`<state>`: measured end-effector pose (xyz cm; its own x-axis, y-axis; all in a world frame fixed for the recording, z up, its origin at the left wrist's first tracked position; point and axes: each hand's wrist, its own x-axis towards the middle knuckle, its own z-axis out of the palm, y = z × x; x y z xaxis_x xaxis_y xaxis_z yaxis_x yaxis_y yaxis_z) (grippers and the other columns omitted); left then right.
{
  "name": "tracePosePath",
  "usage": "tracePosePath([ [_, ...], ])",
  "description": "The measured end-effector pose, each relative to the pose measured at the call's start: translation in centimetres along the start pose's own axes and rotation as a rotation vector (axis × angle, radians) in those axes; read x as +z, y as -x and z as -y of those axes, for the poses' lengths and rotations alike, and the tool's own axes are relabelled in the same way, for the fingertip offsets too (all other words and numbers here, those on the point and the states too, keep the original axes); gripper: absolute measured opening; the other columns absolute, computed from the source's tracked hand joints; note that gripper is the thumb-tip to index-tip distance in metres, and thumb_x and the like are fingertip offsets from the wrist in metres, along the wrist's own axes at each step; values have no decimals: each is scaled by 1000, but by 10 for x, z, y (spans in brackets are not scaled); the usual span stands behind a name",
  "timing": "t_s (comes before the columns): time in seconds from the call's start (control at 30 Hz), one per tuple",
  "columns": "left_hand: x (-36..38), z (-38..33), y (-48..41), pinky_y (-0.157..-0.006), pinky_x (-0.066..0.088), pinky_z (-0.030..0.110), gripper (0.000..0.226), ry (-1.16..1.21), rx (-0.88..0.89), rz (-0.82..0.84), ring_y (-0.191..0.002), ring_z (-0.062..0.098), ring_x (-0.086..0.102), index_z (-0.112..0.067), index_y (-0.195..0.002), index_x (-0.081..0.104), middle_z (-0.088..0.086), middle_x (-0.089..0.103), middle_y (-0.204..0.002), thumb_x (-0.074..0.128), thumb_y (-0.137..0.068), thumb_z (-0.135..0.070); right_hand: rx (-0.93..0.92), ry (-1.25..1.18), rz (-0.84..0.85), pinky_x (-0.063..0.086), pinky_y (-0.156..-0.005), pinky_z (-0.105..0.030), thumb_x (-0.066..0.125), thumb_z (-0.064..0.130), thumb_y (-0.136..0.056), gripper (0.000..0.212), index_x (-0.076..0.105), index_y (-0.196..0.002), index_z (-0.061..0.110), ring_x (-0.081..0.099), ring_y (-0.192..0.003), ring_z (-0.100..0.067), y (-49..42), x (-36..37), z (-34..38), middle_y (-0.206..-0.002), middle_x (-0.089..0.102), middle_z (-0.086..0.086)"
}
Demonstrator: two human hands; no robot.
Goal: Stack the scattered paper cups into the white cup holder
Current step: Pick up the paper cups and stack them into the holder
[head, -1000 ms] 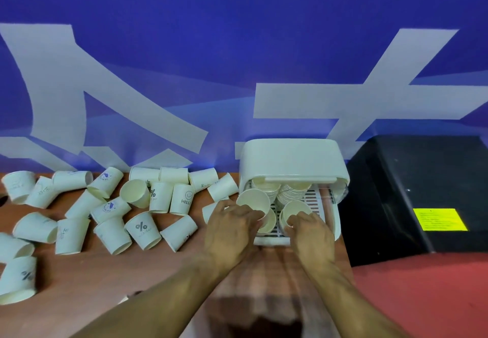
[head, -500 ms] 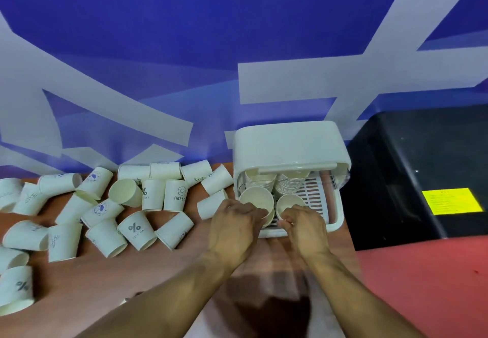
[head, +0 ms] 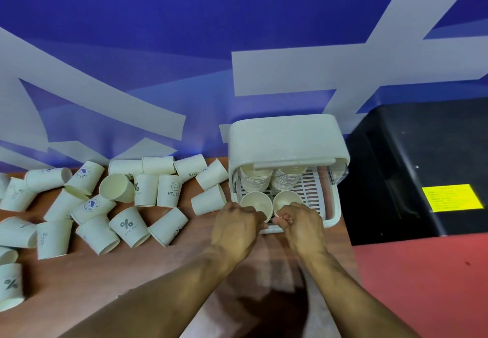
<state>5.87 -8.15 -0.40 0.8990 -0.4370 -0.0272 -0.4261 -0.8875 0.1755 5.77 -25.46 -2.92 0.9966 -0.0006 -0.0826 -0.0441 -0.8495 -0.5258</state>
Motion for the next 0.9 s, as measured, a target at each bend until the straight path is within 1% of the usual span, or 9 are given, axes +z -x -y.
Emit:
tracePosePath([
  [0.17, 5, 0, -3, -76, 36, 31, 30, -7, -39, 80, -75, 27, 60, -24, -86, 68, 2, 70, -86, 44, -99, -37, 16, -13, 14, 40, -59, -30, 80, 29, -73, 12, 70, -71, 23, 57, -69, -16, -1, 2, 0, -69, 62, 6],
  [0.37, 8, -3, -5, -80, 31, 31, 26, -3, -93, 134, -85, 22, 63, -27, -93, 65, -1, 68, -94, 42, -101, -36, 34, -16, 12, 41, -59, -29, 81, 29, -72, 14, 69, -70, 21, 56, -67, -15, -1, 2, 0, -67, 60, 7],
  [0.43, 7, -3, -6, -83, 32, 31, 24, 15, -108, 144, -89, 22, 63, -27, -95, 64, -1, 68, -97, 43, -101, -37, 34, 11, 20, 37, -59, -28, 80, 31, -73, 14, 70, -72, 21, 58, -69, -16, -2, 1, 2, -70, 62, 6],
  [0.5, 6, -2, -4, -86, 34, 32, 23, 79, -115, 143, -100, 22, 62, -28, -105, 65, -3, 67, -107, 46, -100, -39, 27, 67, 51, 35, -61, -28, 78, 34, -76, 16, 71, -79, 20, 60, -75, -19, -2, -1, 4, -77, 65, 3],
  [0.57, 5, 0, 4, -91, 38, 33, 30, 183, -116, 103, -112, 21, 56, -31, -123, 61, -6, 60, -124, 52, -96, -42, 32, 98, 65, 39, -64, -28, 77, 36, -77, 22, 72, -90, 19, 62, -82, -21, -1, -3, 5, -86, 67, 1],
  [0.6, 4, 3, 11, -91, 40, 34, 36, 229, -109, 54, -113, 21, 55, -31, -128, 58, -7, 56, -128, 56, -93, -43, 38, 96, 56, 43, -67, -29, 78, 36, -76, 27, 72, -95, 18, 62, -86, -23, 1, -5, 7, -90, 67, 0],
  [0.7, -4, 17, 39, -79, 49, 35, 42, 304, -146, -97, -101, 22, 58, -29, -125, 60, -5, 54, -127, 64, -86, -46, -10, 107, -17, 46, -72, -32, 84, 32, -69, 41, 71, -101, 12, 60, -91, -27, 13, -9, 18, -96, 67, -4],
  [0.8, -12, 40, 80, -81, 52, 35, 43, 375, -235, -163, -101, 19, 59, -30, -125, 60, -5, 55, -124, 61, -86, -48, -129, 81, -124, 47, -74, -32, 88, 25, -63, 43, 70, -98, 10, 58, -88, -28, 33, -12, 37, -96, 65, -5],
  [0.9, -17, 64, 127, -82, 51, 31, 39, 340, -325, -168, -103, 15, 58, -31, -123, 62, -7, 55, -123, 61, -88, -49, -169, 34, -117, 46, -78, -31, 85, 26, -68, 40, 69, -102, 13, 57, -92, -25, 56, -9, 64, -98, 64, -3],
])
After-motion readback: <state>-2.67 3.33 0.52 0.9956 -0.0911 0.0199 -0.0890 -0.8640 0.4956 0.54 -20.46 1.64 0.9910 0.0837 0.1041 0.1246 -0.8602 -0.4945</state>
